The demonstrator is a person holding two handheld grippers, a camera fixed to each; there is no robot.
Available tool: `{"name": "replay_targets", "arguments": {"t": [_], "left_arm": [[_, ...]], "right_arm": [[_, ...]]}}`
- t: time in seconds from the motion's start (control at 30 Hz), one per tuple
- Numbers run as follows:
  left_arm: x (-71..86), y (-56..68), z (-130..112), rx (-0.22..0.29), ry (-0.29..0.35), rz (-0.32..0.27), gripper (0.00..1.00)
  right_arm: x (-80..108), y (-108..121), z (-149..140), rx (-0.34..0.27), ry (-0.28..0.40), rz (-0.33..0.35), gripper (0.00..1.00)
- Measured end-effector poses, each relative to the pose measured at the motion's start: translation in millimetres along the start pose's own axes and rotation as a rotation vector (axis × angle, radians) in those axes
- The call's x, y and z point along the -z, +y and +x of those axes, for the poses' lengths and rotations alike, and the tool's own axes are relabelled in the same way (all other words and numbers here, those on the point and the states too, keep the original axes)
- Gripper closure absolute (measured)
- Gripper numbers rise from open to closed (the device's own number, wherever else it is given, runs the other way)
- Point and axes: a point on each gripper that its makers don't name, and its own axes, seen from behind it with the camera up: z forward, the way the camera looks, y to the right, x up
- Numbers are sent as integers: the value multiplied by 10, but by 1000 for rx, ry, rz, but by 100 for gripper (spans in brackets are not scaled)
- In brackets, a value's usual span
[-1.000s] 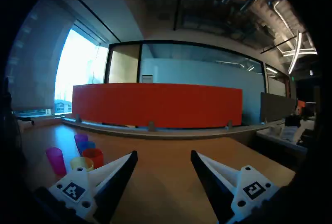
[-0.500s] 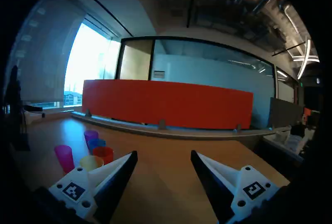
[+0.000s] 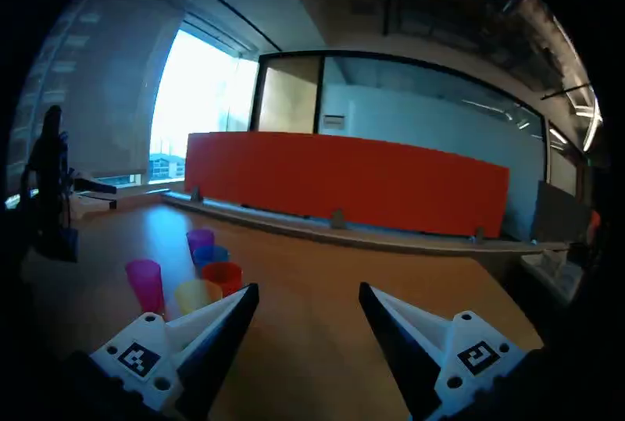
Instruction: Pour water
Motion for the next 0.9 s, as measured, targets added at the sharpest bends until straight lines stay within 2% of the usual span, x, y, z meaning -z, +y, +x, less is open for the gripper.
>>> {"name": "replay_targets", "arguments": {"t": [0.17, 0.4, 0.77, 0.9], "left_arm": [[-108, 28, 12, -30, -35, -46, 4], [-290, 142, -30, -72, -102, -138, 4], [-538, 356, -58, -90, -175, -286, 4], [-628, 432, -83, -117, -200, -330, 4]], "right_arm": [[7, -157, -32, 20, -41, 78, 0], [52, -398, -103, 59, -90, 193, 0], [81, -519, -254, 78, -145, 266, 0], [94, -561, -311, 87, -168, 294, 0]]}}
